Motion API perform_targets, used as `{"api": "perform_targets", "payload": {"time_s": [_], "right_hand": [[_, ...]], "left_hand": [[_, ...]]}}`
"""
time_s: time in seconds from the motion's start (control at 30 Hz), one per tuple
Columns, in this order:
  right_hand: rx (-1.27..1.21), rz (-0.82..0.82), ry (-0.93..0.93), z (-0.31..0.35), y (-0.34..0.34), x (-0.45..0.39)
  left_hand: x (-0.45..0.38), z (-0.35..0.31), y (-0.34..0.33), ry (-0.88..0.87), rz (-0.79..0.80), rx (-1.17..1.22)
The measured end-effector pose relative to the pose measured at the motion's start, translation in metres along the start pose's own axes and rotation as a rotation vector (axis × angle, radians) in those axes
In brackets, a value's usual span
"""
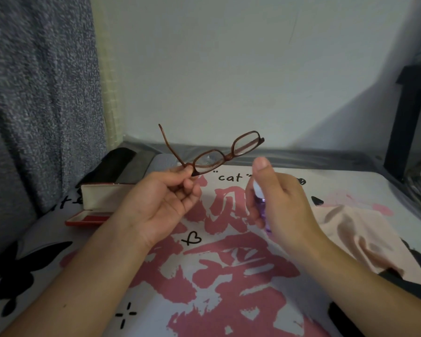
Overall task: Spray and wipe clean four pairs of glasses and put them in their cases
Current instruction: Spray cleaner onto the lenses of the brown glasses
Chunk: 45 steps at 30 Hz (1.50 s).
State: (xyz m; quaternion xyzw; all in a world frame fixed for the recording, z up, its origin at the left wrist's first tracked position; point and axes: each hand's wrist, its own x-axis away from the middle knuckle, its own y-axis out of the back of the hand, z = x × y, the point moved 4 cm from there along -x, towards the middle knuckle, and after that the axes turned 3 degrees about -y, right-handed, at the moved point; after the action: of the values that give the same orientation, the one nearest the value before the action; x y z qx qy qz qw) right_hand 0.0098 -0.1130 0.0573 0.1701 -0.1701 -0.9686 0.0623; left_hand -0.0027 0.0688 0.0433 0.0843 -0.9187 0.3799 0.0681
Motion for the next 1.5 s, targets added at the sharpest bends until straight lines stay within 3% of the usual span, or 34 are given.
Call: {"api": "perform_targets", "payload": {"time_s": [0.43,0.6,0.67,0.87,0.97,1.1,1.17,1.3,1.37,1.5], "right_hand": [[-0.08,-0.139,-0.095,-0.003,0.021,-0.007],[-0.213,-0.505,-0.129,-0.018,0.112,-0.047],[-0.111,-0.611,-0.178,-0.049,0.162,-0.059],[0.063,-0.528,-0.381,-0.119,0.19,-0.058],[0.02,-0.547,-0.349,-0.119,0.186,-0.055],[0.142,-0.781,-0.094,-0.07,0.195,-0.045],[0.196,-0.659,0.078,-0.027,0.175,-0.038],[0.603,-0.162,0.382,0.018,0.1,0.005],[0.681,0.073,0.365,0.015,0.073,0.024],[0.804,0.145,0.377,0.001,0.053,0.03]], "left_hand": [[-0.002,0.001,0.004,-0.024,0.007,-0.059],[-0.001,0.003,0.004,-0.224,0.025,-0.573],[0.002,0.005,0.001,-0.315,0.033,-0.763],[0.013,0.015,-0.016,-0.529,0.194,-0.965],[0.017,0.018,-0.018,-0.584,0.232,-0.95],[0.021,0.017,-0.019,-0.665,0.273,-0.936],[0.021,0.015,-0.018,-0.716,0.278,-0.953],[0.021,0.013,-0.018,-0.735,0.292,-0.965],[0.02,0.014,-0.018,-0.753,0.313,-0.974],[0.016,0.015,-0.013,-0.748,0.307,-0.986]]}}
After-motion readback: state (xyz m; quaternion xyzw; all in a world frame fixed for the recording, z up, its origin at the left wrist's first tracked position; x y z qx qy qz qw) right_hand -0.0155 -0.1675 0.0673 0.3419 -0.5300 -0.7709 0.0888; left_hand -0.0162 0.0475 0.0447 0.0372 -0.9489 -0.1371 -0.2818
